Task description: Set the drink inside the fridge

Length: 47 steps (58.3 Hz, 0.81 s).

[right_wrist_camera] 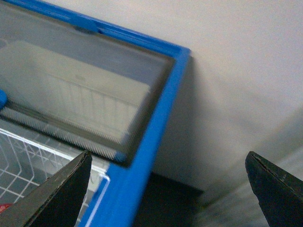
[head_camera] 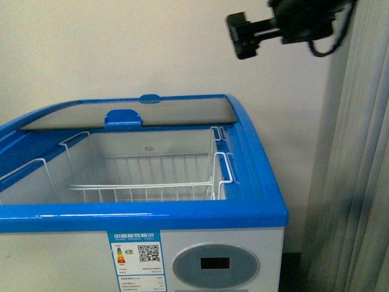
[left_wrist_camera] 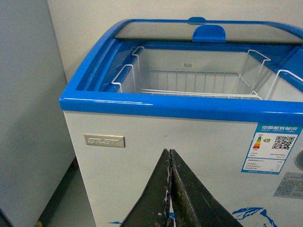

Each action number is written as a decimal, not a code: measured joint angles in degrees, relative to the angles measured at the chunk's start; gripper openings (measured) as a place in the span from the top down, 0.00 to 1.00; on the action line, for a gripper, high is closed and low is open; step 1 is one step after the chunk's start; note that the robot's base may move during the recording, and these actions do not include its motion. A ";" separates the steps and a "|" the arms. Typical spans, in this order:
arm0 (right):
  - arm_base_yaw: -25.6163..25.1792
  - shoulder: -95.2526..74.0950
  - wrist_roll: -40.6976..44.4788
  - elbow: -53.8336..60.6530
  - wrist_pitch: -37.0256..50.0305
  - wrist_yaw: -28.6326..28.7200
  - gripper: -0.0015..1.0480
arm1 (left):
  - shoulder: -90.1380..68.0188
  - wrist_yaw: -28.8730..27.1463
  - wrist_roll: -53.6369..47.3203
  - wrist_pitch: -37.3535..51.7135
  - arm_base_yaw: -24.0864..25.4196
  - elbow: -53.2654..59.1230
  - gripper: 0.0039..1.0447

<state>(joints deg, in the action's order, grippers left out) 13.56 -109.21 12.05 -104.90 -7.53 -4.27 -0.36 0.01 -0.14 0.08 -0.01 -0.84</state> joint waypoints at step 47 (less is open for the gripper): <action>-3.54 100.91 -12.31 95.34 5.97 -5.18 0.96 | 0.11 -0.04 0.00 0.00 0.00 0.00 0.98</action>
<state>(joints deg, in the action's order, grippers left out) 10.02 -8.29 -0.25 -9.56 -1.56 -9.45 -0.25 -0.03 -0.14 0.08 -0.01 -0.84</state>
